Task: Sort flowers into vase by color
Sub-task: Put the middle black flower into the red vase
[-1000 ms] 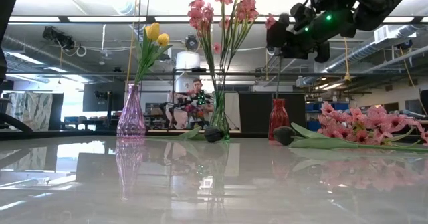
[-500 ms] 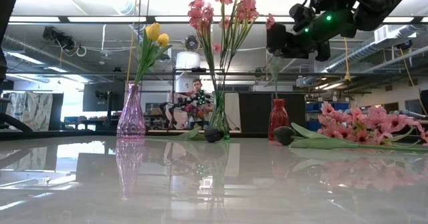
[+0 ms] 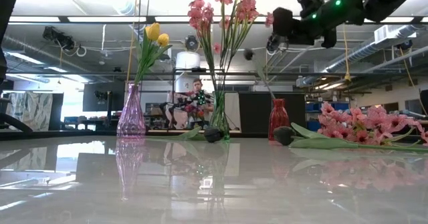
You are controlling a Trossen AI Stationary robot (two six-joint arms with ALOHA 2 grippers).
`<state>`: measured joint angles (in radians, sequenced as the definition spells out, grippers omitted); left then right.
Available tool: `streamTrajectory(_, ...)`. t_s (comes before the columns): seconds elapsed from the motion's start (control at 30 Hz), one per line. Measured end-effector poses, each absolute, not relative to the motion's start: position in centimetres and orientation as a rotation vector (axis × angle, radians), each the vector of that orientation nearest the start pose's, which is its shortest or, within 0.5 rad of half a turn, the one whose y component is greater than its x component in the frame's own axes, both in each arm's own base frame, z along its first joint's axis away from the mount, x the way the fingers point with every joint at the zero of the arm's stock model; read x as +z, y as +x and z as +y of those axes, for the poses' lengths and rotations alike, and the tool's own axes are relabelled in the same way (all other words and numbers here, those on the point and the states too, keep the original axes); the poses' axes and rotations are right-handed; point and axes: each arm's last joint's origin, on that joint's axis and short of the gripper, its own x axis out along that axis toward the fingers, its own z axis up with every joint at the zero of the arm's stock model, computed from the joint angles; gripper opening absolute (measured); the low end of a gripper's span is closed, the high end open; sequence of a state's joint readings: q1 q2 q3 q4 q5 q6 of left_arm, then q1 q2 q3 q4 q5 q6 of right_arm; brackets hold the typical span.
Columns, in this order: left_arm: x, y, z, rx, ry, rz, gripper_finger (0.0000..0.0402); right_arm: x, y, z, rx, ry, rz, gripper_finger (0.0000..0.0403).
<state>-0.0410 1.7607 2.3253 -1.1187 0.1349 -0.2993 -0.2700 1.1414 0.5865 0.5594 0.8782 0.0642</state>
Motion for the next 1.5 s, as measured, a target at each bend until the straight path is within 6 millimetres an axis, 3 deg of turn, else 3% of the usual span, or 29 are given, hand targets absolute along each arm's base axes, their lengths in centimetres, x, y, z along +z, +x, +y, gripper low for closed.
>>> streamTrajectory(0.23,49.4,32.6,-1.7,-0.087,-0.317,0.576,0.0268,27.9,21.6,-6.6,-1.108,0.067,-0.091,0.0103)
streamTrajectory(0.53,49.4,32.6,-1.7,-0.088,-0.317,0.576,0.0268,28.8,21.6,-2.7,-0.933,0.070,-0.114,0.0103)
streamTrajectory(1.03,49.4,32.6,-1.7,-0.087,-0.317,0.576,0.0268,28.0,21.1,4.8,-0.664,0.034,-0.023,0.0103)
streamTrajectory(1.23,49.4,32.6,-1.7,-0.087,-0.317,0.576,0.0268,28.9,21.4,5.9,-0.523,0.053,0.073,0.0103)
streamTrajectory(1.37,49.4,32.6,-1.7,-0.087,-0.317,0.576,0.0268,30.2,22.3,5.7,-0.328,0.130,0.251,0.0103)
streamTrajectory(1.5,49.4,32.6,-1.7,-0.087,-0.317,0.576,0.0268,30.8,22.9,5.0,-0.259,0.174,0.424,0.0103)
